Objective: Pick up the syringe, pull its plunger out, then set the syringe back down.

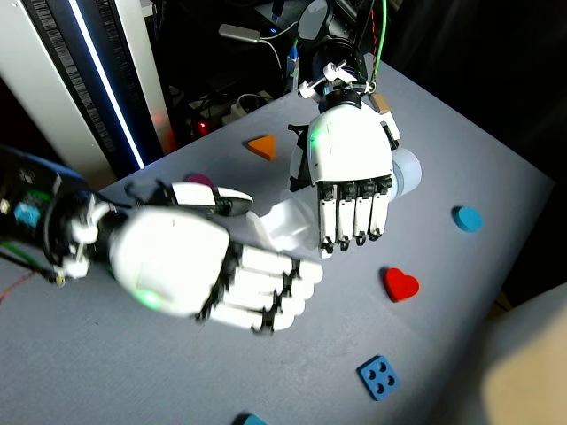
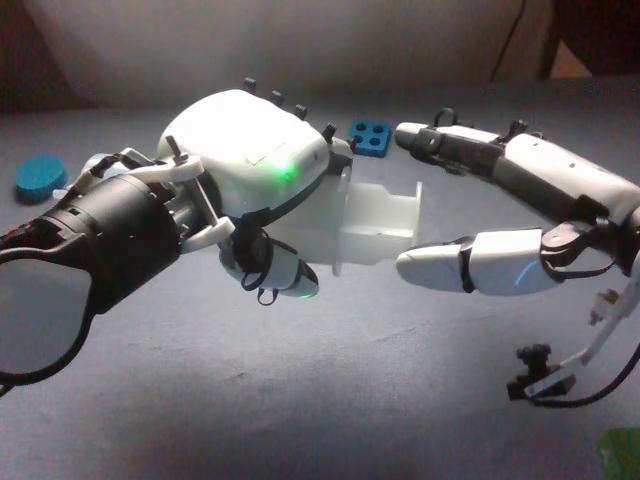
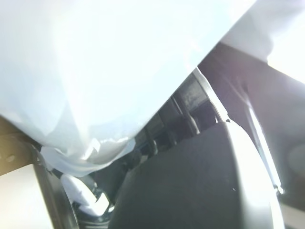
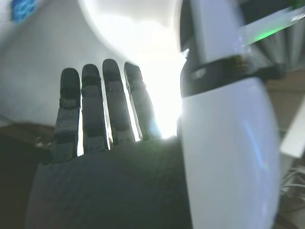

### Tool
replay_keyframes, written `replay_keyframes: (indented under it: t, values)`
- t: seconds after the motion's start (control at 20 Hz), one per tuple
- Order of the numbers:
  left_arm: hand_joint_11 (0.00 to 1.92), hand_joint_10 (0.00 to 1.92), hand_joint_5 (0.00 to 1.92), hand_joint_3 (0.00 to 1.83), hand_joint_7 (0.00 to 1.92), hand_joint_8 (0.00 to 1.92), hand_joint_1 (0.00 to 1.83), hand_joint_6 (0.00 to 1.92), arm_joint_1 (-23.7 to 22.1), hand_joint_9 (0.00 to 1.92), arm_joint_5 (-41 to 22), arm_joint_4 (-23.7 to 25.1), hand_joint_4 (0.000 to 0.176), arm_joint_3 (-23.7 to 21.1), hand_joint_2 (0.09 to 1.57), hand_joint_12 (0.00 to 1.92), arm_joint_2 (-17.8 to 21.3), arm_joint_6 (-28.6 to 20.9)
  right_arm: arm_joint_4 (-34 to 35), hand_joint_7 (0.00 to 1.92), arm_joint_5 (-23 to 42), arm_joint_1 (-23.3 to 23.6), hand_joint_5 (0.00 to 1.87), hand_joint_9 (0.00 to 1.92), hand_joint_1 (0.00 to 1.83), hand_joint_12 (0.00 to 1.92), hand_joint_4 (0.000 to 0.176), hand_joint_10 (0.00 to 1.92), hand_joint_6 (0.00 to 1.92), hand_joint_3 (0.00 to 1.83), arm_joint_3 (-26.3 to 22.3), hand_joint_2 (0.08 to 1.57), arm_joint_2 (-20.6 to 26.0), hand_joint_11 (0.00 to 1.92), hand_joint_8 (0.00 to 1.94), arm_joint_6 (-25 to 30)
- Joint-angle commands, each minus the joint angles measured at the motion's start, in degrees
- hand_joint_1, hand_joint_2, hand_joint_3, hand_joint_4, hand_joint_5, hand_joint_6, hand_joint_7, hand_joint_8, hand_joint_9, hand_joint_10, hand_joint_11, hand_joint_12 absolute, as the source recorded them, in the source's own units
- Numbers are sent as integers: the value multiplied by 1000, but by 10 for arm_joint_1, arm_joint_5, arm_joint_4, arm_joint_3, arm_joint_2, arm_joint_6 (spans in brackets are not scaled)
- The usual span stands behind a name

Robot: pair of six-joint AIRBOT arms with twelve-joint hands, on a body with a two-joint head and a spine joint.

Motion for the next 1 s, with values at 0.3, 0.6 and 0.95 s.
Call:
replay_keyframes:
  t: [0.3,0.6,0.95]
  values:
    - [826,1303,850,1,893,1175,1371,982,-6,884,58,24,0,2,1144,1250,3,-1,12,254,28,14,209,208,979,521,0,2,0,0,4,982,-14,0,0,6]
    - [765,1215,832,1,862,1184,1490,951,-7,863,58,22,0,1,1141,1599,3,-1,12,265,13,21,226,232,957,610,0,4,1,2,4,998,-22,0,2,15]
    - [787,1218,832,0,855,1192,1489,926,-6,868,58,22,0,1,1141,1593,3,4,-8,282,22,27,229,231,966,554,0,1,2,0,4,989,-26,0,3,20]
